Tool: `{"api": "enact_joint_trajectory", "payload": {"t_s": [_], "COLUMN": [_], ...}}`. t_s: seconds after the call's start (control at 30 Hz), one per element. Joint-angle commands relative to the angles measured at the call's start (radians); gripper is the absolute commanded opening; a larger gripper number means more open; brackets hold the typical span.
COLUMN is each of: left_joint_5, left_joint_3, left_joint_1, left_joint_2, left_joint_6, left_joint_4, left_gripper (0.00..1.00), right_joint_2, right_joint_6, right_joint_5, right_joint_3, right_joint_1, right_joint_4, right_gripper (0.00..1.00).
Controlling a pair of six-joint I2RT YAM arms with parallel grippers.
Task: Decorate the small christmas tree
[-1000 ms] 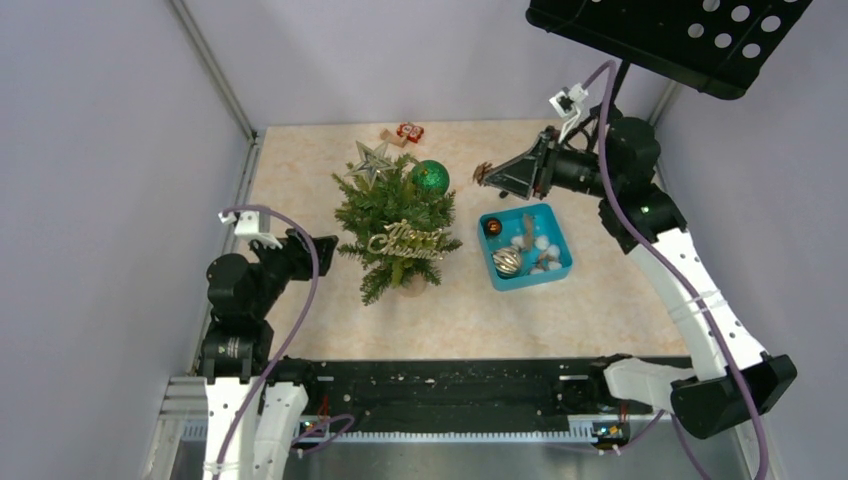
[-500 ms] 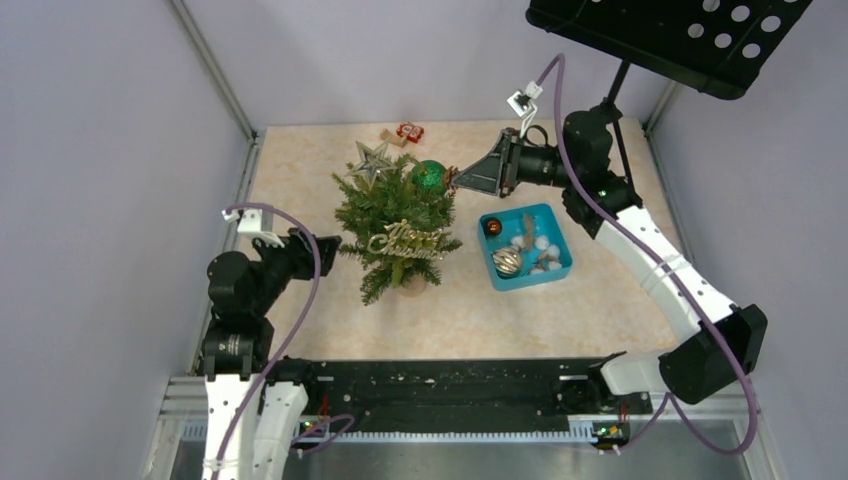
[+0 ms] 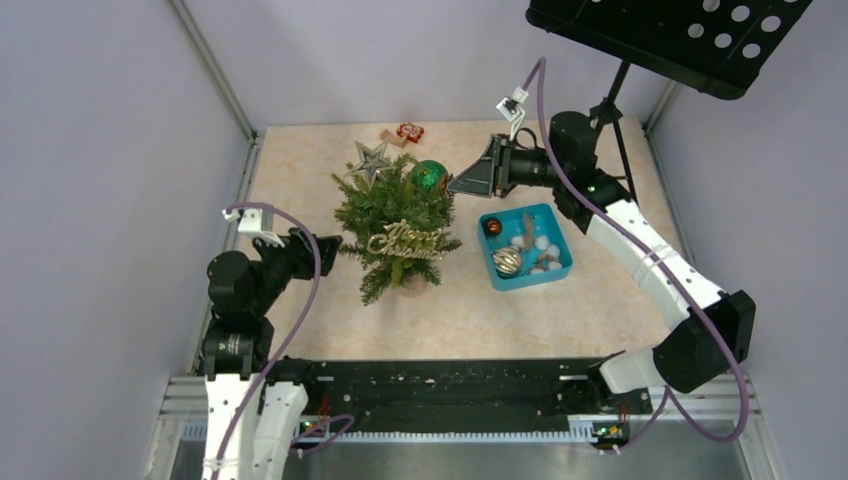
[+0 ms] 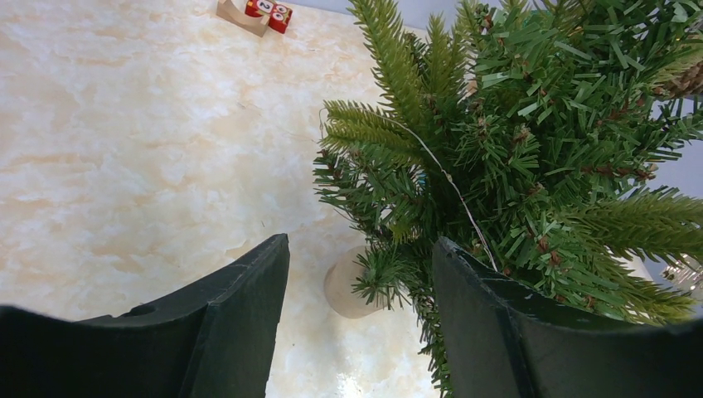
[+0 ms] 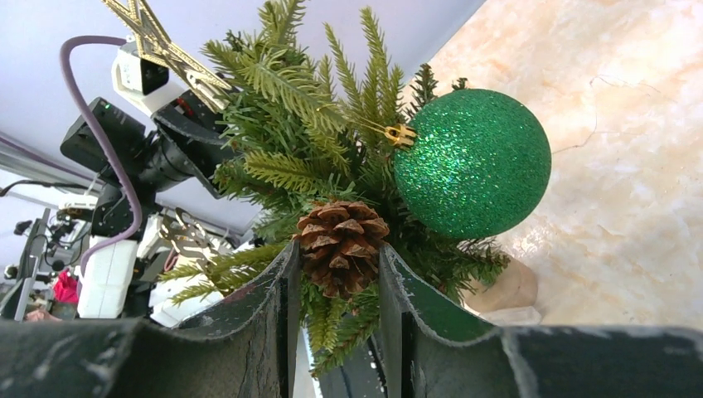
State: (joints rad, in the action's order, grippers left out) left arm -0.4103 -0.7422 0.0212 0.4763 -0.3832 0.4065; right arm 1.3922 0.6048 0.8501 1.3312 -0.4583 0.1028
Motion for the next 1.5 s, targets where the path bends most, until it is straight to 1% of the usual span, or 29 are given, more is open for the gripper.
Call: {"api": "enact_joint_trajectory", "payload": {"t_s": [0.0, 0.7, 0.93, 1.07, 1.2, 1.37, 1.47], "left_joint_5": [-0.021, -0.014, -0.018, -0.021, -0.025, -0.025, -0.028], "left_joint_3": [0.002, 0.011, 0.017, 0.019, 0.014, 0.012, 0.009], "left_joint_1": [0.005, 0.005, 0.005, 0.006, 0.005, 0.006, 0.005], "left_joint_2": [0.000, 0.000, -0.001, 0.000, 0.008, 0.014, 0.016], "left_joint_6": [-0.002, 0.001, -0.013, -0.014, -0.013, -0.011, -0.010], "left_joint_4": [-0.063, -0.072, -0.076, -0.073, -0.076, -0.084, -0.084], "left_gripper": [0.69, 0.69, 0.69, 0.69, 0.69, 0.69, 0.69], "right_joint_2": [0.007, -0.020, -0.037, -0.037, -0.048, -0.042, -0.045], "right_joint_6": [-0.021, -0.024, -0.039, -0.038, -0.046, -0.038, -0.040], "right_joint_5": [-0.017, -0.044, -0.047, -0.048, -0.048, -0.036, -0.035], "right_joint_3": [0.060, 0.038, 0.010, 0.006, 0.001, -0.007, -0.018], "right_joint_1": [-0.013, -0.008, -0.008, -0.008, -0.008, -0.009, -0.008], "right_joint_4": [0.004, 0.015, 0.013, 0.011, 0.005, -0.001, -0.005], "right_gripper": [0.05, 0.05, 0.08, 0.11, 0.19, 0.24, 0.30]}}
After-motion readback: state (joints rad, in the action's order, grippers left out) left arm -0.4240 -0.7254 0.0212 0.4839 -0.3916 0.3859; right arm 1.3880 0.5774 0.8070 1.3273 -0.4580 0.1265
